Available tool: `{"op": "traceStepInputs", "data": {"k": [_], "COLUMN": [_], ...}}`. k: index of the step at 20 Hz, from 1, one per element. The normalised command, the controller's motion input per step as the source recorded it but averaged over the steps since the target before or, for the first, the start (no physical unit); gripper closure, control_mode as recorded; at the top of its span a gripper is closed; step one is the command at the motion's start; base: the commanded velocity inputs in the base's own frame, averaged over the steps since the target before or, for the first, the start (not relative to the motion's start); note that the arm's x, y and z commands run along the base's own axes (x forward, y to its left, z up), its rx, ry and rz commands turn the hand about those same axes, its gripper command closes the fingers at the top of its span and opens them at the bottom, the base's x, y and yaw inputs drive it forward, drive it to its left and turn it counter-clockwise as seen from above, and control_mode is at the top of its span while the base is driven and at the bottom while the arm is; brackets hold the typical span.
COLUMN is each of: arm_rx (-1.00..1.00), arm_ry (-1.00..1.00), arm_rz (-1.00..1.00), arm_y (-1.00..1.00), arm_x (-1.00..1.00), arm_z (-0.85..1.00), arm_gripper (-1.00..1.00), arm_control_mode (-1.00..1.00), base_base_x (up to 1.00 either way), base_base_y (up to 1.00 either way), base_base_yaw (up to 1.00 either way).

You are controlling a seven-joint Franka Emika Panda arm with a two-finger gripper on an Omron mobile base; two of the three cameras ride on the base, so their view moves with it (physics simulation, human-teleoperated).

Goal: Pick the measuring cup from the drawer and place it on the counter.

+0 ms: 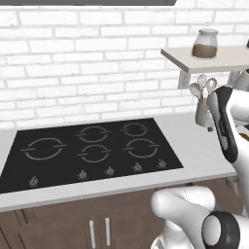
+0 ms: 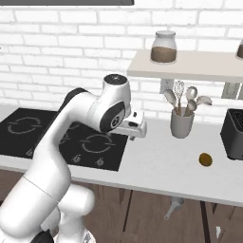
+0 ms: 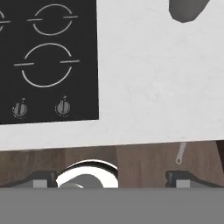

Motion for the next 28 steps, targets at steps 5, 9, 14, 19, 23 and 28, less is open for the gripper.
{"op": "traceStepInputs", "data": {"k": [5, 9, 14, 19, 23, 28], "arm_rx": [0.00, 0.00, -0.01, -0.01, 0.00, 0.00], "arm_ry": [0.00, 0.00, 0.00, 0.01, 0.03, 0.01], "arm_rz": [-0.06, -0.06, -0.06, -0.06, -0.04, 0.00], "arm_y": [-0.75, -0.69, -0.59, -0.28, -0.25, -0.19], "arm_x": [-0.35, -0.42, -0.46, -0.32, -0.35, -0.06], "arm_z": [-0.54, -0.68, -0.82, -0.51, -0.45, -0.53], "arm_gripper": [-1.00, -1.00, -1.00, -1.00, -1.00, -1.00], "arm_control_mode": [-1.00, -1.00, -1.00, -1.00, -1.00, -1.00], "base_base_x": [0.00, 0.00, 0.00, 0.00, 0.00, 0.00], "base_base_y": [0.00, 0.00, 0.00, 0.00, 0.00, 0.00], "base_base_yaw": [0.00, 0.00, 0.00, 0.00, 0.00, 0.00]}}
